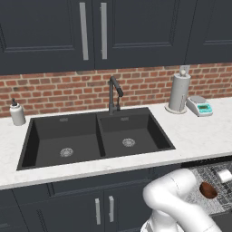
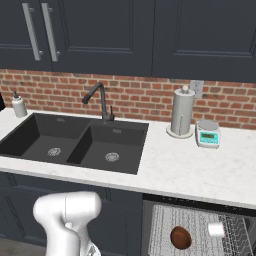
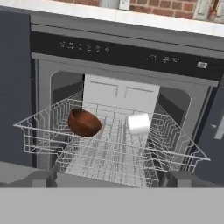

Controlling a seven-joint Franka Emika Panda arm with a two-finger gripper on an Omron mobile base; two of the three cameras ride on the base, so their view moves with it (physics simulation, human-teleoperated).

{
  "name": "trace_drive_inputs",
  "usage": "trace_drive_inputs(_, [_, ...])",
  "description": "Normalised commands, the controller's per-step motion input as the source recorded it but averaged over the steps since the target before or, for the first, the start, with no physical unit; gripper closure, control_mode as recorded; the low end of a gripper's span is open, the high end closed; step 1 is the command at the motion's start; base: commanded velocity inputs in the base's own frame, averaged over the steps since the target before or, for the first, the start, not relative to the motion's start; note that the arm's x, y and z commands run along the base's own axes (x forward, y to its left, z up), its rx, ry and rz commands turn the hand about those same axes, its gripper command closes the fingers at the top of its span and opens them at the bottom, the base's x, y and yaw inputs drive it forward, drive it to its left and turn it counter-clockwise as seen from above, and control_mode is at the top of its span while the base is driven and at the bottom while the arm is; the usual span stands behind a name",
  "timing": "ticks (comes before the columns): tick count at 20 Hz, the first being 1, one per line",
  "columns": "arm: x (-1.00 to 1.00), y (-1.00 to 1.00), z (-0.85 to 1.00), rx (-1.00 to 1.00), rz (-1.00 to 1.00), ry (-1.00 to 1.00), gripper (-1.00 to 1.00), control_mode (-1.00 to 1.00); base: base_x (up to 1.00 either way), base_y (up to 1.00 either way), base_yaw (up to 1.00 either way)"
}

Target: Pick up the cup and bowl from the counter, place them in the dishwasher, and close the dishwasher door.

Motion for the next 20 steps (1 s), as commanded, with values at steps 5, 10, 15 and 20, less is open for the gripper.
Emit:
trace_drive_inputs(5, [0.0,-0.53,-1.0,0.01,0.0,0.0,-1.0,-1.0,0.0,0.0,0.0])
trace_drive_inputs(10, [0.0,-0.47,-1.0,0.05,0.0,0.0,-1.0,-1.0,0.0,0.0,0.0])
trace_drive_inputs(15, [-0.02,-0.35,-1.0,0.06,0.0,-0.02,-1.0,-1.0,0.0,0.0,0.0])
trace_drive_inputs(20, [-0.43,-0.17,-0.96,0.03,0.0,0.0,-1.0,-1.0,0.0,0.0,0.0])
